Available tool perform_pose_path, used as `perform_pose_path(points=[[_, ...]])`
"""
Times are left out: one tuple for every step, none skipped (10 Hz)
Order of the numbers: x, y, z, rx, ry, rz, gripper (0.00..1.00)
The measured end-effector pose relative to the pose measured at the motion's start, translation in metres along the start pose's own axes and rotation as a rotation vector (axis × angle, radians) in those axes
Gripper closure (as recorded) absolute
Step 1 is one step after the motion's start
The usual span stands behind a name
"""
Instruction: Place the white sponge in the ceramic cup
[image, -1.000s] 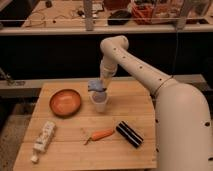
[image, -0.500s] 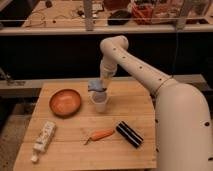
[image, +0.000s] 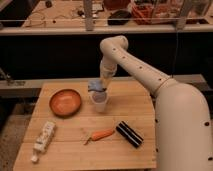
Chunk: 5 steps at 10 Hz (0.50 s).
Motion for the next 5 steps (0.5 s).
perform_pose_path(points=[[0.0, 0.0, 0.0, 0.0, 0.0, 0.001, 0.74], [0.0, 0.0, 0.0, 0.0, 0.0, 0.002, 0.74], [-0.0001, 0.0, 0.0, 0.0, 0.0, 0.003, 0.74], [0.0, 0.0001, 0.0, 0.0, 0.0, 0.004, 0.76], [-0.0001, 0.0001, 0.0001, 0.0, 0.0, 0.006, 0.79]])
